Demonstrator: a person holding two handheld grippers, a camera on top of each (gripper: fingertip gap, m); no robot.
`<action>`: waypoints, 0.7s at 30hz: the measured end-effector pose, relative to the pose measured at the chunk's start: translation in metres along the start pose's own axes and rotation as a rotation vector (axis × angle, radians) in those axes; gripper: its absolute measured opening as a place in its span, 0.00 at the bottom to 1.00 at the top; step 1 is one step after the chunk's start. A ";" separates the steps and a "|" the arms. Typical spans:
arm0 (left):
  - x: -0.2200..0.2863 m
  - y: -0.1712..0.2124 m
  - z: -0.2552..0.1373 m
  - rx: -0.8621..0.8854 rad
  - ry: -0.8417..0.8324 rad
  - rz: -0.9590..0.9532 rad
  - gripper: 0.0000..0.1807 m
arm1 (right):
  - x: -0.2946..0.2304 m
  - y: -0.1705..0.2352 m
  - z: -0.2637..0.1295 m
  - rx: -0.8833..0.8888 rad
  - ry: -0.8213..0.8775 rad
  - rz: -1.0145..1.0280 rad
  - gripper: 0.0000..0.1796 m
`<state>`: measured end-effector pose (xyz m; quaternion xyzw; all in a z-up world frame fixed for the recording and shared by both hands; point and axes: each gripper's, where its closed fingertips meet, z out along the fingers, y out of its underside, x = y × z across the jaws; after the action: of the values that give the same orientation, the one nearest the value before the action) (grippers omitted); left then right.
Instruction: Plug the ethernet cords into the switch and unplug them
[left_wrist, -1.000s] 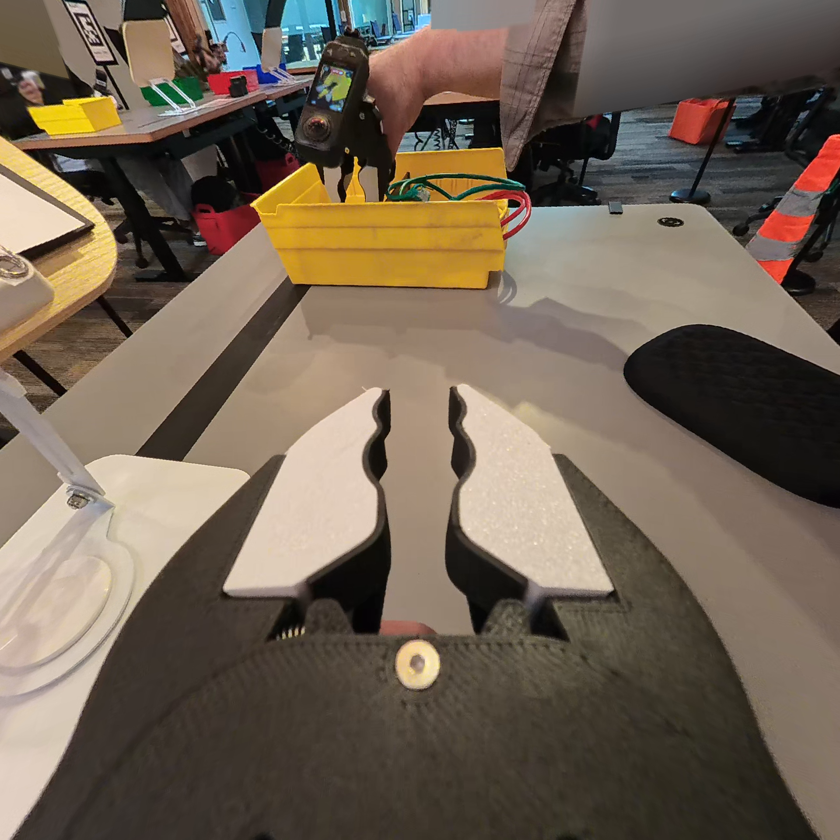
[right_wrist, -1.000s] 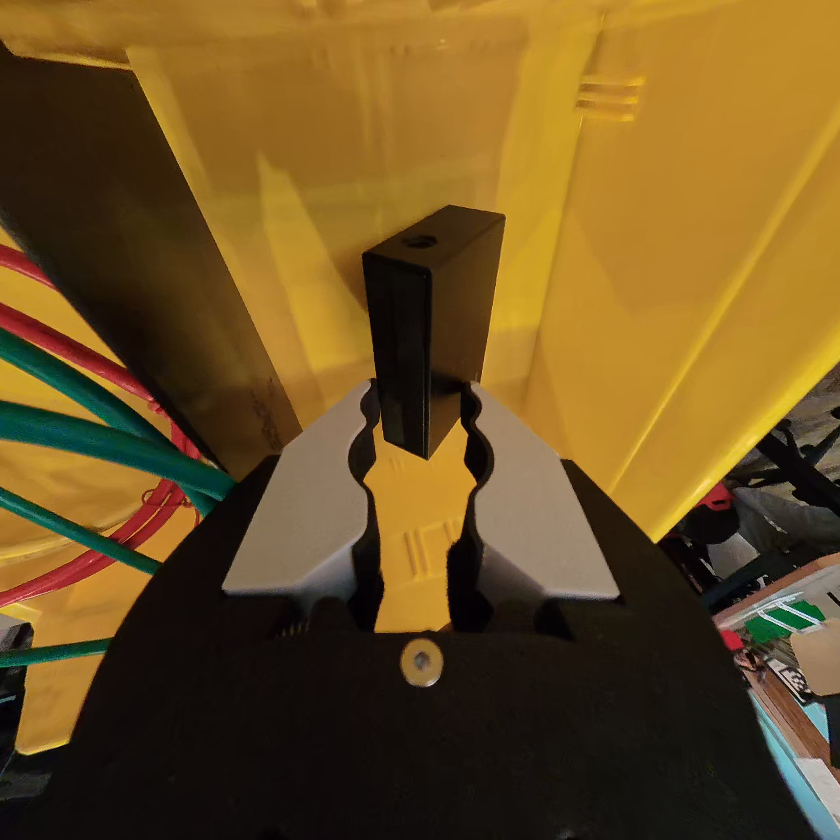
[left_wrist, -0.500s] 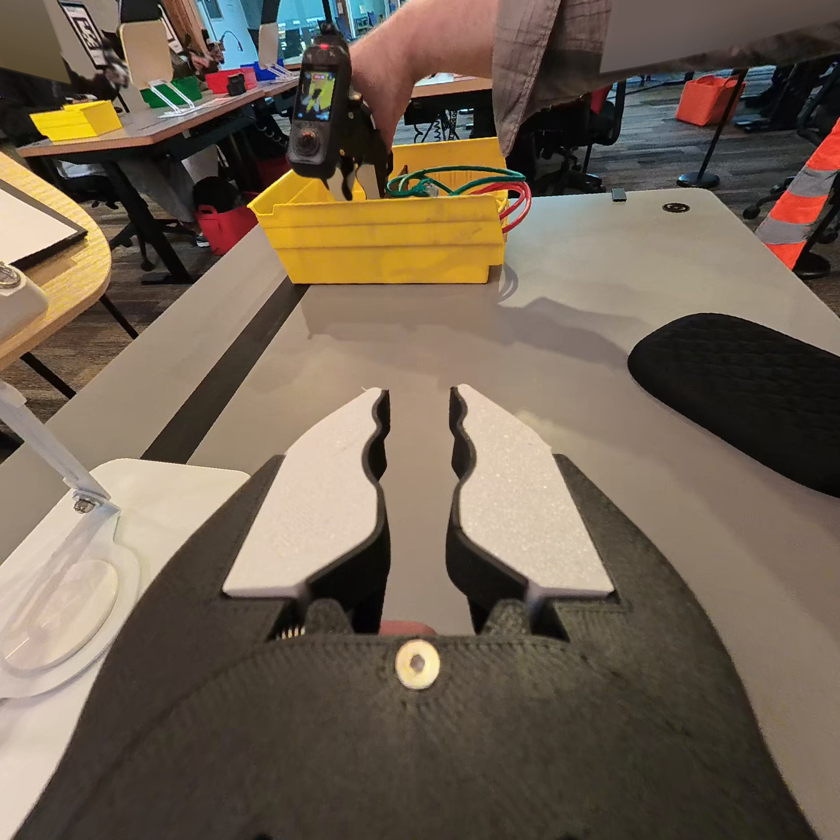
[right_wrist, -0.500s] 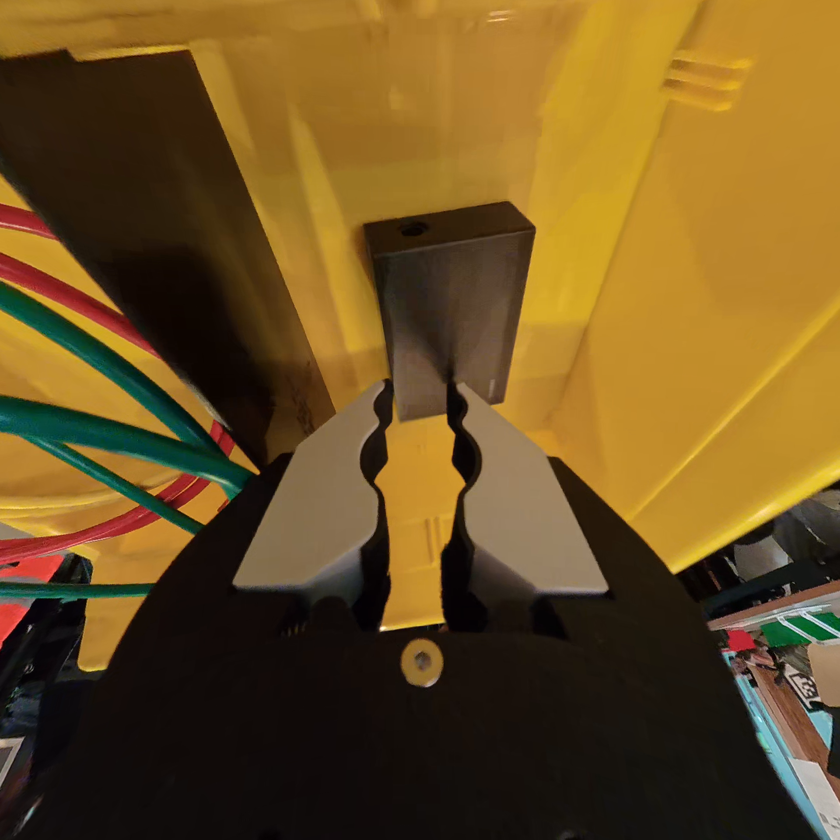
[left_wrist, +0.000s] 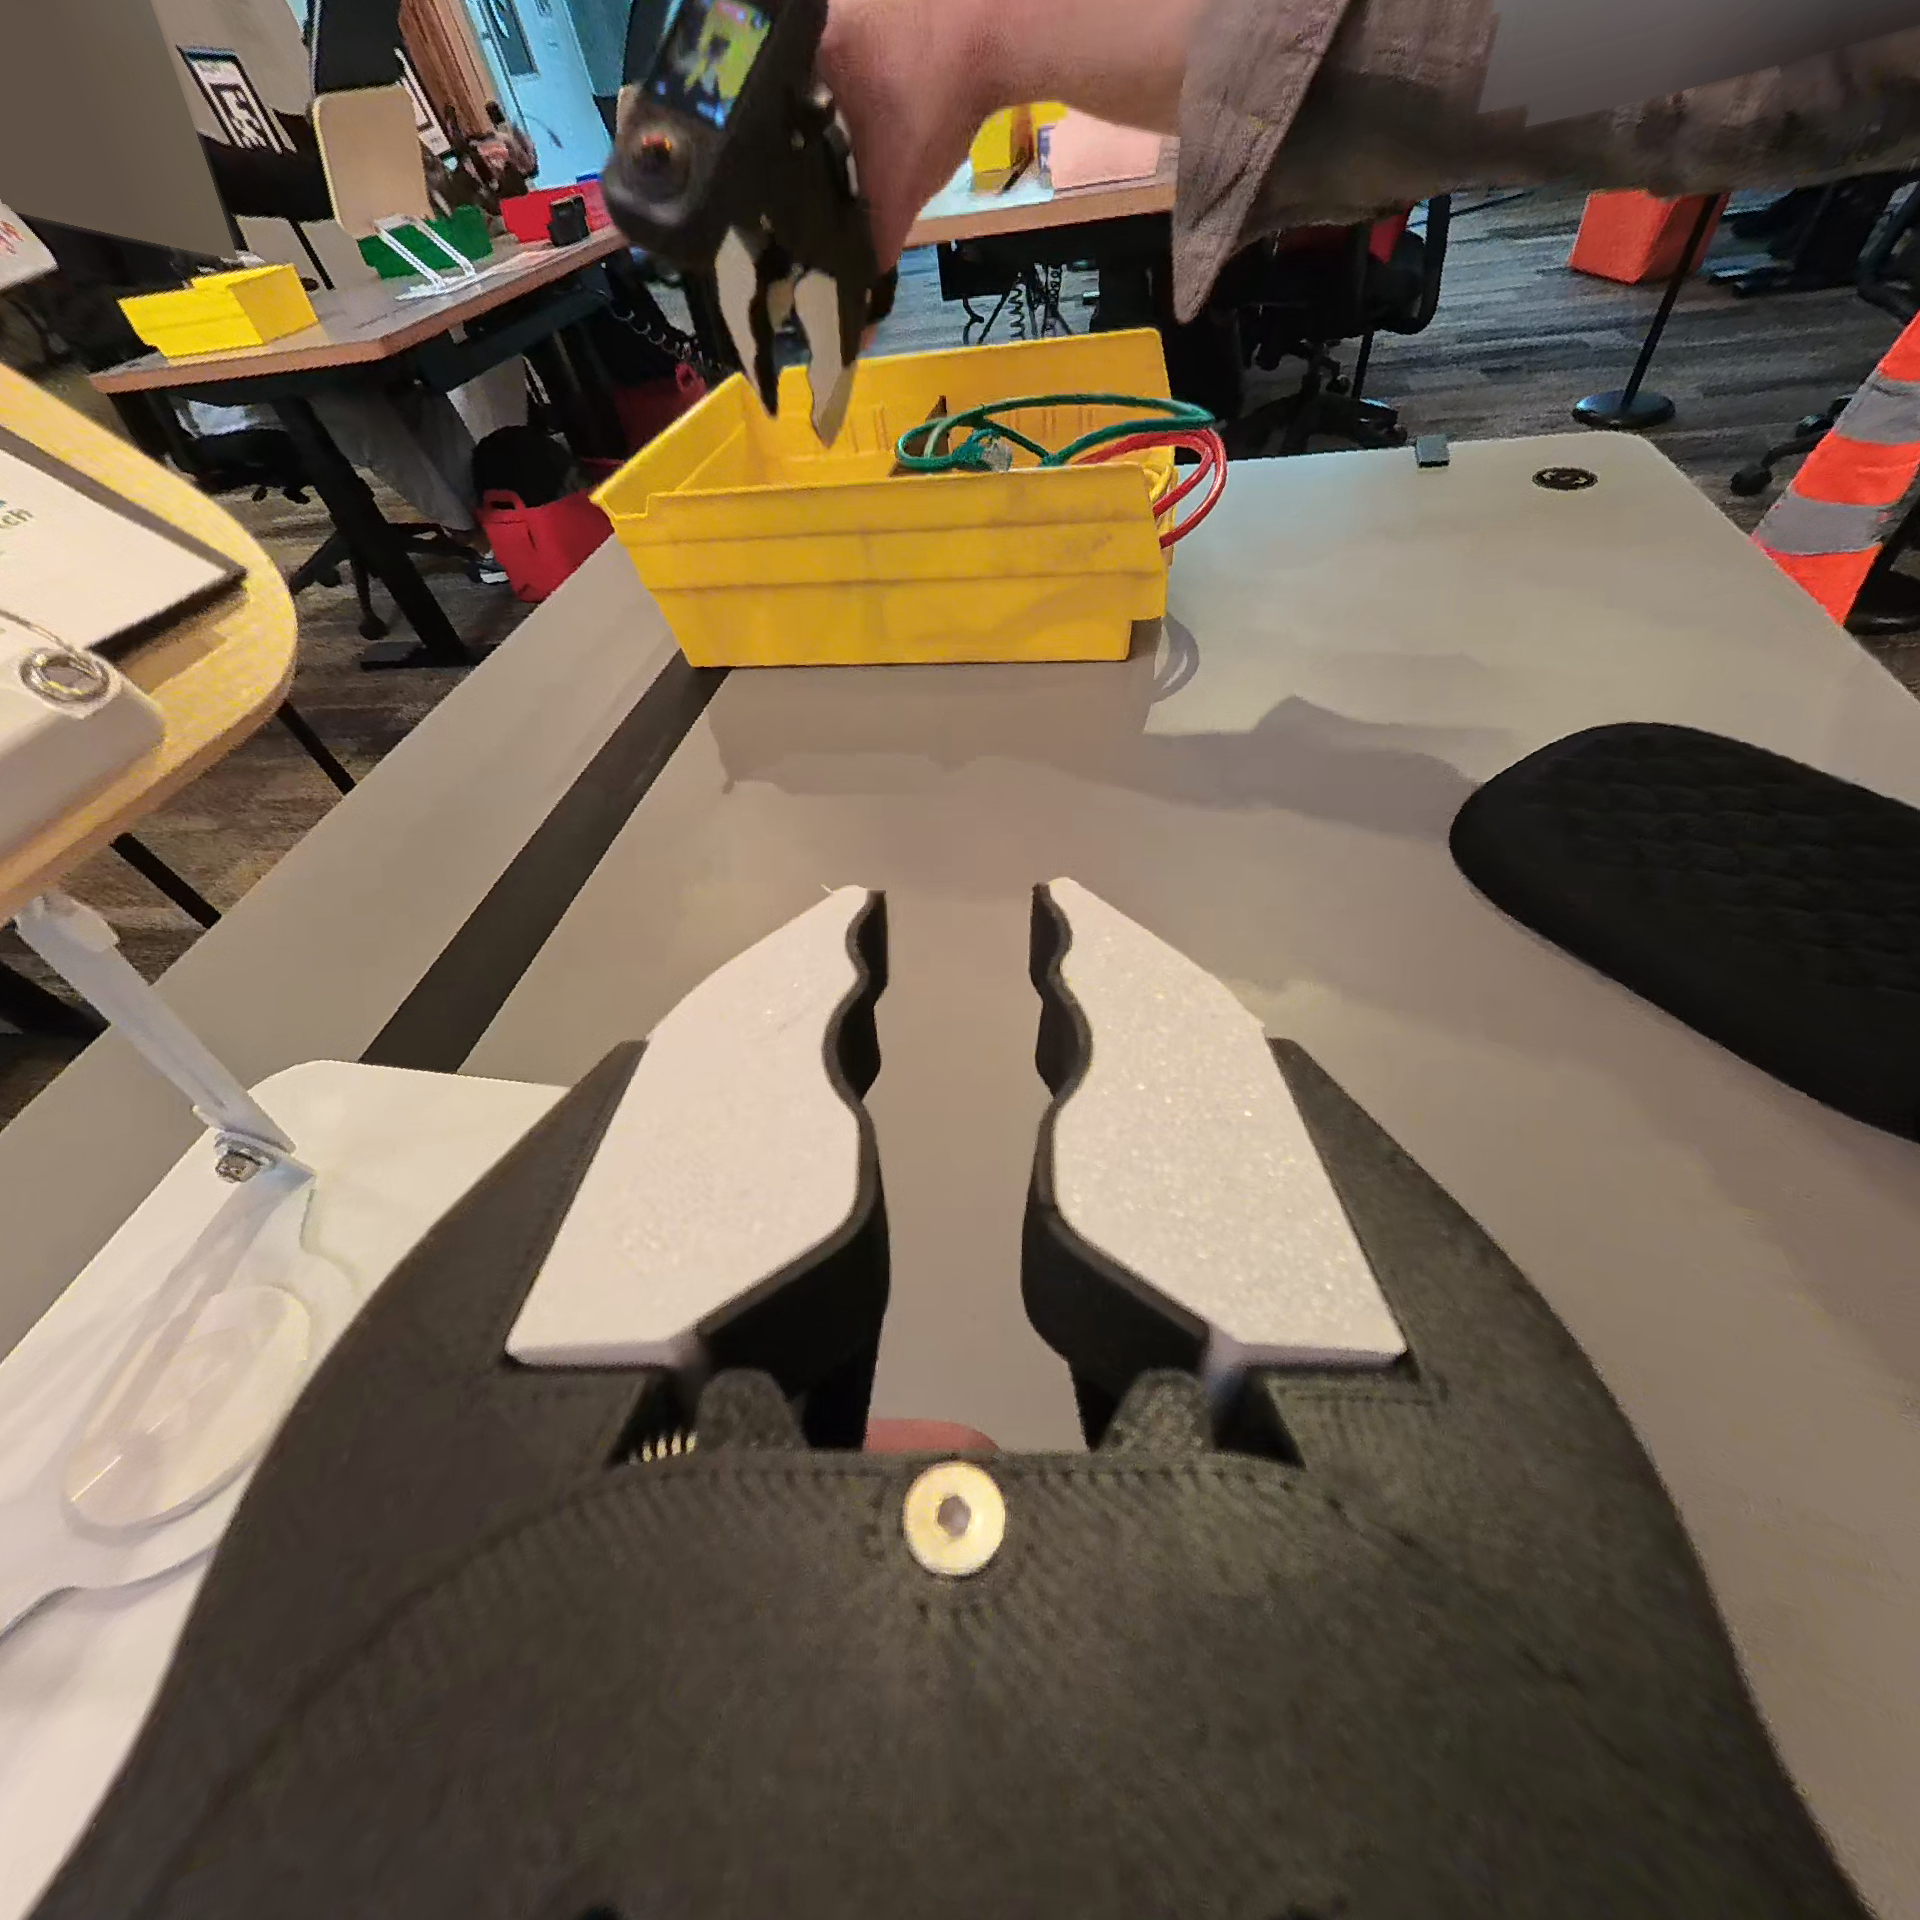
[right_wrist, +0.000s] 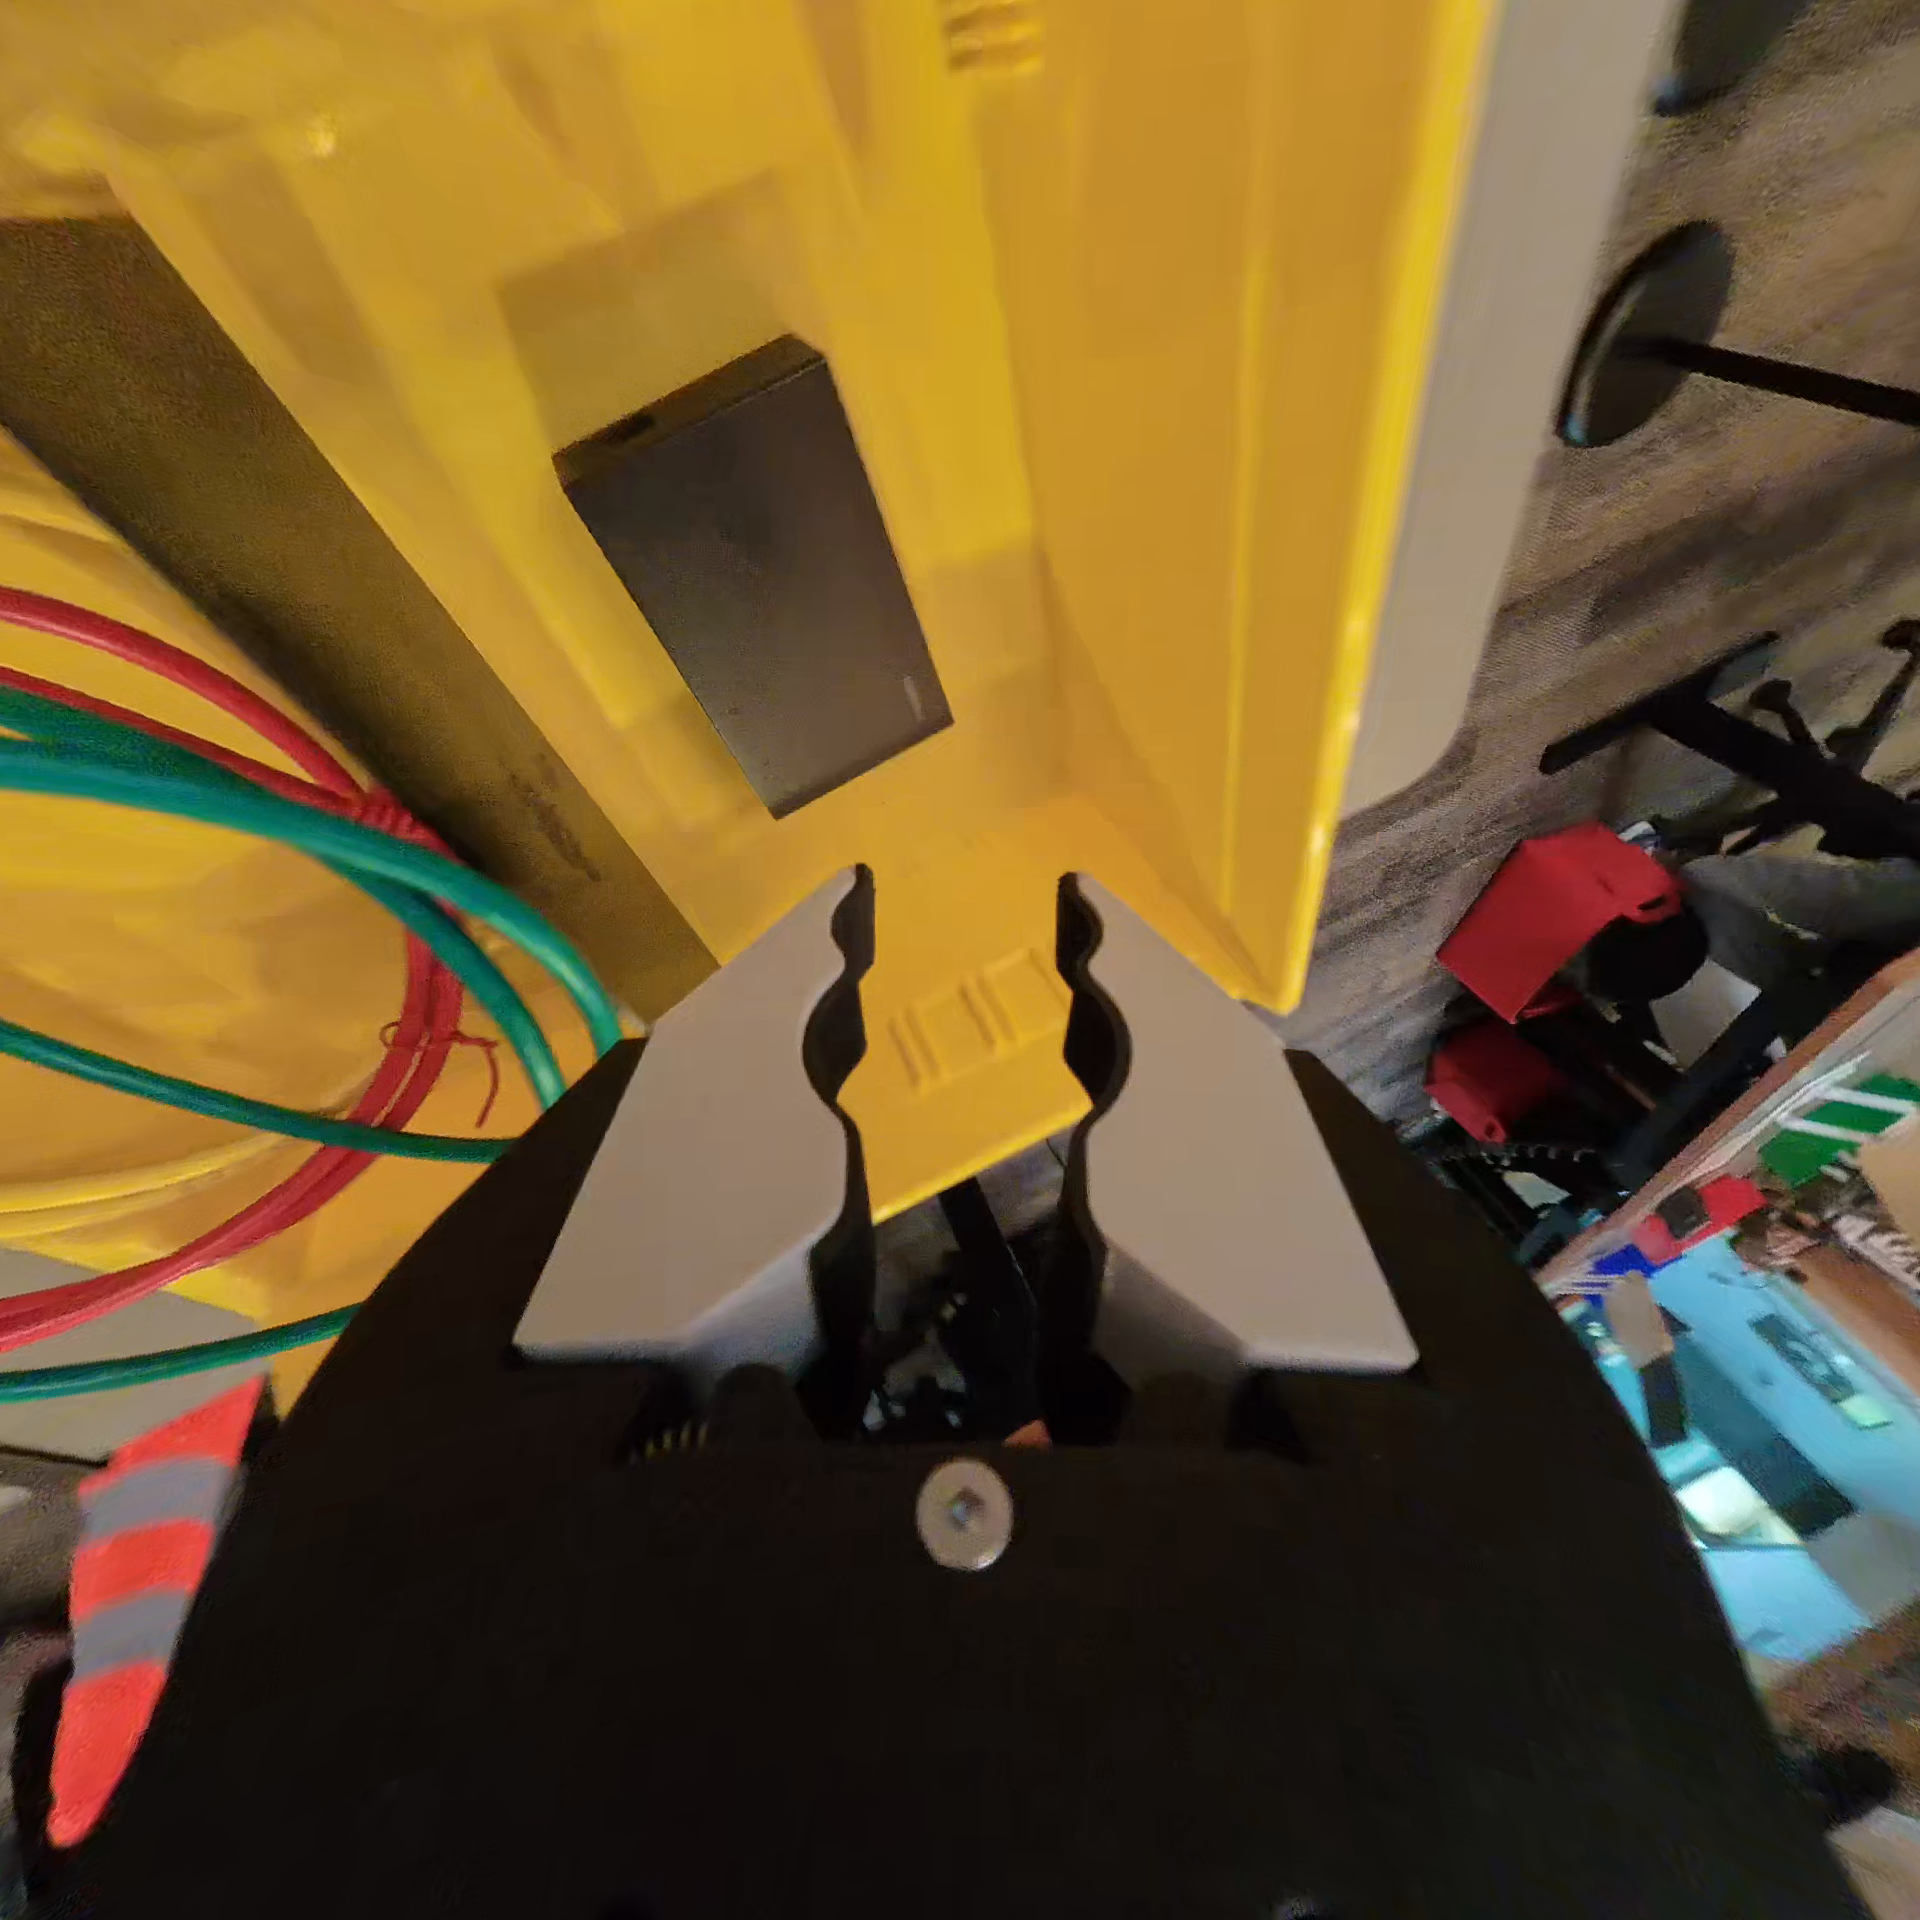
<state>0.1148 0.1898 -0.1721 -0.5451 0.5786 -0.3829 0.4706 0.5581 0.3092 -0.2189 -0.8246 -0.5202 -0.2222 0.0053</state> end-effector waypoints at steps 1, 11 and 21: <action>0.000 -0.003 -0.001 0.006 -0.004 0.007 0.15 | 0.002 -0.001 -0.012 0.040 0.019 0.039 0.17; -0.002 -0.032 -0.013 0.055 -0.085 0.078 0.23 | -0.012 0.004 -0.154 0.222 0.343 0.284 0.18; 0.001 -0.067 -0.030 0.092 -0.185 0.170 0.22 | -0.117 -0.106 -0.260 0.598 0.455 0.271 0.19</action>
<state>0.1045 0.1788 -0.1000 -0.5047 0.5587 -0.3161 0.5772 0.3306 0.1957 -0.0513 -0.7775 -0.4341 -0.2353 0.3894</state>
